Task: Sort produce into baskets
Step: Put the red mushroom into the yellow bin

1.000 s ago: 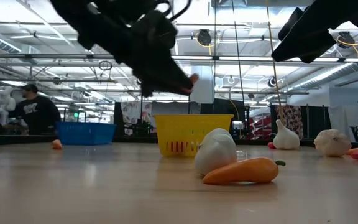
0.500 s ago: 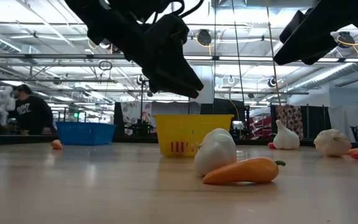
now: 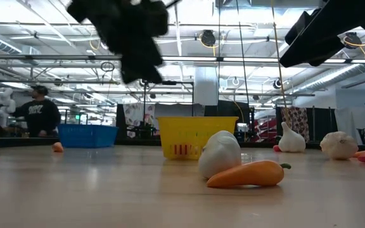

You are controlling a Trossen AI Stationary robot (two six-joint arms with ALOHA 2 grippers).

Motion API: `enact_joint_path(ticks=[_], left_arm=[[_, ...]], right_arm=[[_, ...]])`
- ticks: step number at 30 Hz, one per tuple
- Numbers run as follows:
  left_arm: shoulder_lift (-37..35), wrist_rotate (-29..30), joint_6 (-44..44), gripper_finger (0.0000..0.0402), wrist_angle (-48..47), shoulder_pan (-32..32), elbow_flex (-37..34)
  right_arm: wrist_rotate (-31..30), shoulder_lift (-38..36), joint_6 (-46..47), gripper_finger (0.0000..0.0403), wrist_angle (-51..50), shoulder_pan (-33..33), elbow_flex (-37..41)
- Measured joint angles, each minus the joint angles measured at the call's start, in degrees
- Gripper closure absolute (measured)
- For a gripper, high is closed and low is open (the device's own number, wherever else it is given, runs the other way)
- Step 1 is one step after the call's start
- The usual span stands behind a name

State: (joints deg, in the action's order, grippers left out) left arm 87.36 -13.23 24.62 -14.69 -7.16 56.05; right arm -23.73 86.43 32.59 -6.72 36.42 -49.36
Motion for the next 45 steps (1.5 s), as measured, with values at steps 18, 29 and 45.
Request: enact_joint_path(ticks=[18, 29, 45], left_arm=[[-3.66, 10.74, 32.1, 0.0217, -36.94, -21.69, -0.11], [-3.64, 10.98, 36.62, 0.0217, -34.18, -24.47, -7.0], [-3.52, 7.73, 38.09, 0.0217, -29.12, -24.67, -11.52]], right_arm=[[0.0, 0.0, -0.27, 0.0204, 2.19, 0.0, 0.0], [-0.02, 0.0, -0.25, 0.0204, 2.16, 0.07, -0.01], [-0.02, 0.0, -0.47, 0.0204, 2.1, 0.07, -0.02]])
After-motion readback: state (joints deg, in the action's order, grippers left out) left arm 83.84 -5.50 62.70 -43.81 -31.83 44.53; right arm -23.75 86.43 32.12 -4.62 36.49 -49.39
